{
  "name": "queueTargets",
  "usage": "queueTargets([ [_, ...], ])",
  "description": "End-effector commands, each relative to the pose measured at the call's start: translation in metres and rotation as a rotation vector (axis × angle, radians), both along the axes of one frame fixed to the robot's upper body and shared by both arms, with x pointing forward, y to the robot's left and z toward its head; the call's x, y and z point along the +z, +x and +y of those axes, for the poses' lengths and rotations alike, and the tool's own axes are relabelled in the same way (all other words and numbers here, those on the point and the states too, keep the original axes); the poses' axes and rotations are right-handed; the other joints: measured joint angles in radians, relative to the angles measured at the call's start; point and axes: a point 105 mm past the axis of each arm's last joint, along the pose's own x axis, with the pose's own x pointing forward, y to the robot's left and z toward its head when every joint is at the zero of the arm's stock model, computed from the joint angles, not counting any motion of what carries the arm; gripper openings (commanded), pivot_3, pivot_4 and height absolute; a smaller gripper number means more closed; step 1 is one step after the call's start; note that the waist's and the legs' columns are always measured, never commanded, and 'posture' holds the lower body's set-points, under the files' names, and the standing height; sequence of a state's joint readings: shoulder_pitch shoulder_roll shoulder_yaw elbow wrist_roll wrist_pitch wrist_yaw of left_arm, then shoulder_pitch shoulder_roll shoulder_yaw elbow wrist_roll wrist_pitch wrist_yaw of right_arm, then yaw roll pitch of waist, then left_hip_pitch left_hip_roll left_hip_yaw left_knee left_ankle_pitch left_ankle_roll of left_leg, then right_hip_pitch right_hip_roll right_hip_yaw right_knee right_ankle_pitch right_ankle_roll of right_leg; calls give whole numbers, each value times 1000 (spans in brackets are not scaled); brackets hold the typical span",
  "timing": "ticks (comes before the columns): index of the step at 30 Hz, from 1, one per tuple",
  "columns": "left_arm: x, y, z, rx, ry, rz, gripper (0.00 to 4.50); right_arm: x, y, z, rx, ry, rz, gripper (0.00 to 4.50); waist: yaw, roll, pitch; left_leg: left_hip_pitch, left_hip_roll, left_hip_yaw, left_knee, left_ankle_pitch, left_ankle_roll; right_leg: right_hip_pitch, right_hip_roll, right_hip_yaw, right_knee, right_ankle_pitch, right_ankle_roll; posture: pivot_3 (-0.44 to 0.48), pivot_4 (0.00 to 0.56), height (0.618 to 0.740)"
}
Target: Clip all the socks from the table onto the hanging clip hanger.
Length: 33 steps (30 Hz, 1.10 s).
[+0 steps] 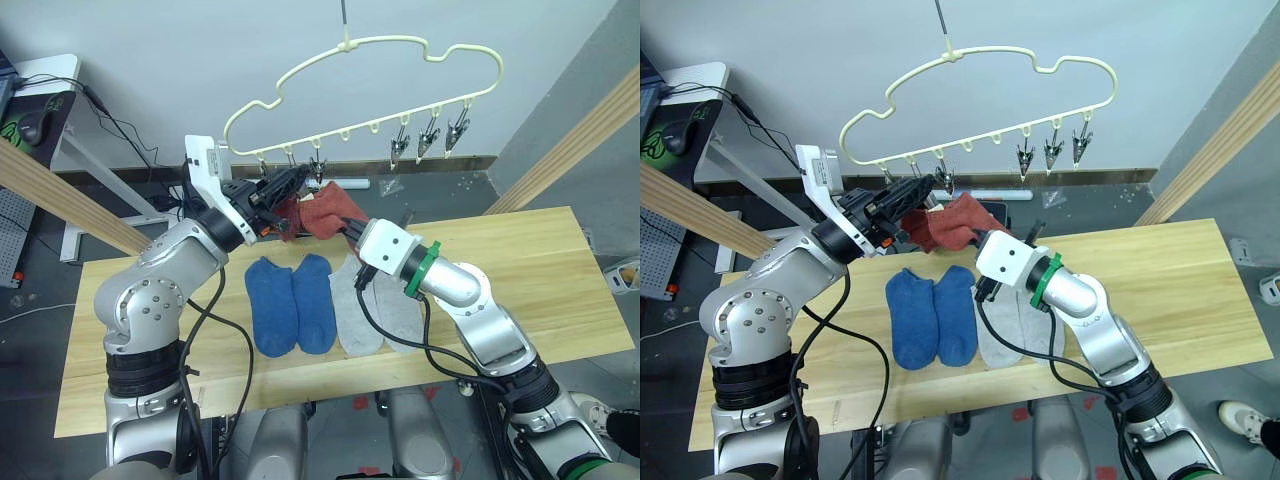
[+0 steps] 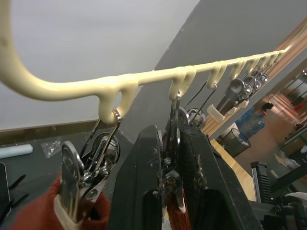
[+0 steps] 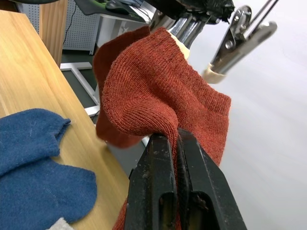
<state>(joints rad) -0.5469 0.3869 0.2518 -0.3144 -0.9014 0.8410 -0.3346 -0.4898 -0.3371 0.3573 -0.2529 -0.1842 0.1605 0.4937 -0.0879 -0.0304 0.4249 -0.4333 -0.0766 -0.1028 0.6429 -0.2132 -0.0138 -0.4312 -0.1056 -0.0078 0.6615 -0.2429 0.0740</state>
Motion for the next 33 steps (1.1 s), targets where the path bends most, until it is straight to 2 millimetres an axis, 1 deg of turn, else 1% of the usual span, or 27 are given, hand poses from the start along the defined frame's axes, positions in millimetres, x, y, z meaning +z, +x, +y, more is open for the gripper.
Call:
queueTargets([
  [1, -3, -4, 1, 5, 8, 1, 244, 10, -5, 7, 27, 14, -51, 0, 0, 0, 0, 0, 0, 0, 0, 1, -2, 0, 0, 0, 0, 0, 0, -159, 414, 740],
  [7, -2, -6, 0, -1, 12, 1, 244, 10, -3, 11, 31, 17, -57, 0, 0, 0, 0, 0, 0, 0, 0, 2, -3, 0, 0, 0, 0, 0, 0, -143, 410, 740],
  [9, -1, -5, 3, 21, 18, -14, 950, 9, -2, 11, 32, 16, -57, 0, 0, 0, 0, 0, 0, 0, 0, 2, -3, 0, 0, 0, 1, 0, 0, -137, 409, 740],
  [10, 0, -5, 4, 25, 22, -19, 1128, 9, -2, 12, 32, 16, -58, 0, 0, 0, 0, 0, 0, 0, 0, 2, -3, 0, 0, 0, 1, 0, 0, -137, 409, 740],
  [13, -2, -8, 4, 19, 39, -22, 2058, 8, -1, 12, 38, 12, -59, 0, 1, 0, 0, 0, 0, 0, 0, 2, -3, -1, 0, 0, 1, 0, -1, -127, 407, 740],
  [20, -6, -23, 5, -16, 109, -39, 4004, 1, 1, 14, 76, -16, -21, 0, 4, -1, -1, -2, 0, 0, 0, 2, -4, -4, 0, 1, 2, 1, -2, -89, 397, 740],
  [24, -9, -29, 17, 24, 177, -65, 4026, 0, 0, 13, 95, -6, 20, 930, 6, -1, -1, -2, 0, 0, 0, 3, -5, -5, 0, 1, 2, 2, -3, -78, 389, 740],
  [26, -10, -31, 23, 45, 214, -78, 4026, -4, -1, 9, 101, -27, 55, 1674, 8, -1, -1, -2, 0, 0, 0, 3, -5, -5, 0, 1, 2, 2, -3, -76, 386, 740],
  [29, -12, -35, 33, 80, 279, -105, 4026, -9, -9, -3, 116, -67, 98, 2691, 14, -1, -1, -2, 0, 0, 0, 3, -5, -5, 0, 0, 2, 2, -4, -73, 375, 740],
  [30, -13, -36, 35, 92, 304, -118, 4026, -9, -12, -8, 117, -74, 110, 2968, 17, -1, -2, -2, 0, 0, 0, 3, -5, -5, 0, 0, 2, 2, -4, -73, 371, 740],
  [33, -15, -38, 42, 139, 353, -154, 4026, -6, -23, -25, 119, -66, 162, 2968, 27, -2, -3, -3, 1, 0, -1, 3, -5, -5, 0, 0, 1, 2, -4, -75, 353, 740],
])
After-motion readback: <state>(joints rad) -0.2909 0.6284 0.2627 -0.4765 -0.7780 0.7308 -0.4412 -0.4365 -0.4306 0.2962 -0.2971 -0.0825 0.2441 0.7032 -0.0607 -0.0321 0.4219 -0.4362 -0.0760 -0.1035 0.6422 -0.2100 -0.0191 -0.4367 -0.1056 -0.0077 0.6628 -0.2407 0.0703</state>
